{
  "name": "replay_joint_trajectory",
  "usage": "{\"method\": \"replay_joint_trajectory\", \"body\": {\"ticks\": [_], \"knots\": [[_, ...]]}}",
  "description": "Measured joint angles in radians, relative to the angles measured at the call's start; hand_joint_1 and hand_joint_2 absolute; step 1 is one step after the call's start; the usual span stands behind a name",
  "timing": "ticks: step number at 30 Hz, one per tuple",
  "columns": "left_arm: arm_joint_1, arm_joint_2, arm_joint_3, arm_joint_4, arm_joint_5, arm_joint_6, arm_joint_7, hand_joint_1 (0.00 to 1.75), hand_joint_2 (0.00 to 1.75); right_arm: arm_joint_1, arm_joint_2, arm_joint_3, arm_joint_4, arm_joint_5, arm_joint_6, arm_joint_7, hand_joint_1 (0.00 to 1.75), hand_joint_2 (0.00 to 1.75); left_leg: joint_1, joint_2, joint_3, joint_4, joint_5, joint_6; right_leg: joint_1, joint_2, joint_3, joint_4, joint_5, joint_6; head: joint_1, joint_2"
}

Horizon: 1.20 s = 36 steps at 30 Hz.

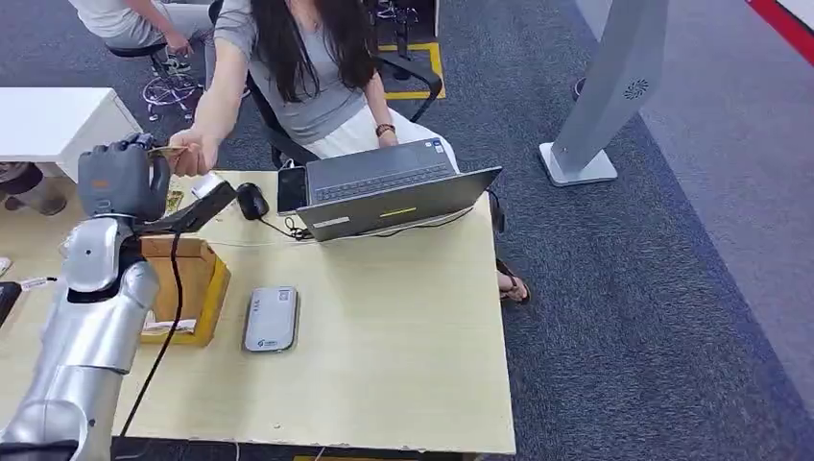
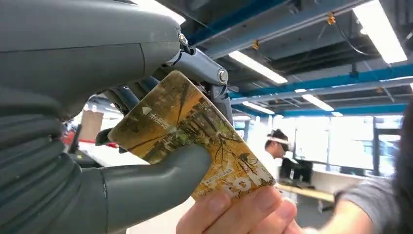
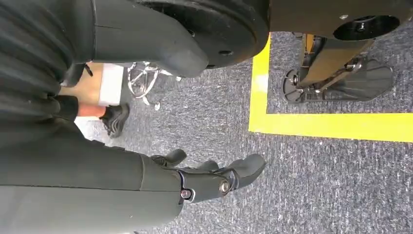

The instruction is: Pass the card to the sensor for recognition and then transmit it.

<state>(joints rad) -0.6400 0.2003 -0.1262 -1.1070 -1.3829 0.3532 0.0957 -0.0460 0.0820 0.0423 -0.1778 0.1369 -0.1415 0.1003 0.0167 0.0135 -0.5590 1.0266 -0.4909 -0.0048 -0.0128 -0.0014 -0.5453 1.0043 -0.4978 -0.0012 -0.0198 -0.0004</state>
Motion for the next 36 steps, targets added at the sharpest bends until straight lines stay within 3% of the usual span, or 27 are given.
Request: {"method": "replay_joint_trajectory", "body": {"ticks": [4, 8, 9, 17, 28, 32, 36], "knots": [[-0.059, 0.018, 0.02, 0.07, 0.013, -0.029, 0.026, 1.75, 1.75, 0.0, 0.0, 0.0, 0.0, 0.01, 0.003, 0.001, 0.0, 1.75, 0.001, 0.0, 0.0, 0.0, 0.0, -0.001, 0.001, 0.0, 0.0, 0.0, 0.0, -0.001, 0.0, 0.0], [-0.086, 0.029, 0.036, 0.122, 0.031, -0.025, 0.015, 1.75, 1.75, 0.0, 0.0, 0.0, 0.0, 0.012, 0.002, 0.003, 0.0, 1.75, 0.001, 0.0, 0.0, 0.0, 0.001, -0.001, 0.001, 0.0, 0.0, 0.0, 0.001, -0.001, 0.0, 0.0], [-0.09, 0.029, 0.037, 0.133, 0.034, -0.021, 0.01, 0.0, 1.75, -0.001, 0.0, 0.0, 0.0, 0.013, 0.002, 0.005, 0.0, 1.75, 0.001, 0.0, 0.0, 0.0, 0.001, -0.001, 0.001, 0.0, 0.0, 0.0, 0.001, -0.001, 0.0, 0.0], [-0.087, 0.025, 0.042, 0.163, 0.057, -0.001, -0.017, 0.0, 1.75, 0.0, 0.0, 0.0, 0.0, 0.014, 0.001, 0.005, 0.0, 1.75, 0.001, 0.0, -0.001, 0.0, 0.001, -0.001, 0.001, 0.0, -0.001, 0.0, 0.0, -0.001, 0.0, 0.0], [-0.016, -0.01, 0.042, 0.058, 0.074, 0.011, -0.043, 0.0, 1.75, 0.001, 0.0, -0.001, 0.0, 0.011, 0.0, 0.005, 0.0, 1.75, 0.001, 0.0, -0.001, 0.0, 0.001, -0.001, 0.001, 0.0, -0.001, 0.0, 0.001, -0.001, 0.0, 0.0], [0.041, -0.027, 0.042, -0.009, 0.074, 0.016, -0.068, 0.0, 1.75, 0.001, 0.0, -0.004, 0.0, 0.005, -0.003, 0.007, 0.0, 1.75, 0.001, 0.0, -0.001, 0.0, 0.001, -0.001, 0.001, 0.0, -0.001, 0.0, 0.0, -0.001, 0.0, 0.0], [0.19, -0.067, 0.019, -0.171, 0.081, 0.047, -0.101, 0.0, 1.75, 0.003, 0.006, -0.023, 0.0, -0.015, -0.017, 0.006, 0.0, 1.75, 0.001, 0.0, -0.001, 0.0, 0.0, -0.001, 0.001, 0.001, -0.001, -0.001, 0.0, -0.001, 0.0, 0.0]]}}
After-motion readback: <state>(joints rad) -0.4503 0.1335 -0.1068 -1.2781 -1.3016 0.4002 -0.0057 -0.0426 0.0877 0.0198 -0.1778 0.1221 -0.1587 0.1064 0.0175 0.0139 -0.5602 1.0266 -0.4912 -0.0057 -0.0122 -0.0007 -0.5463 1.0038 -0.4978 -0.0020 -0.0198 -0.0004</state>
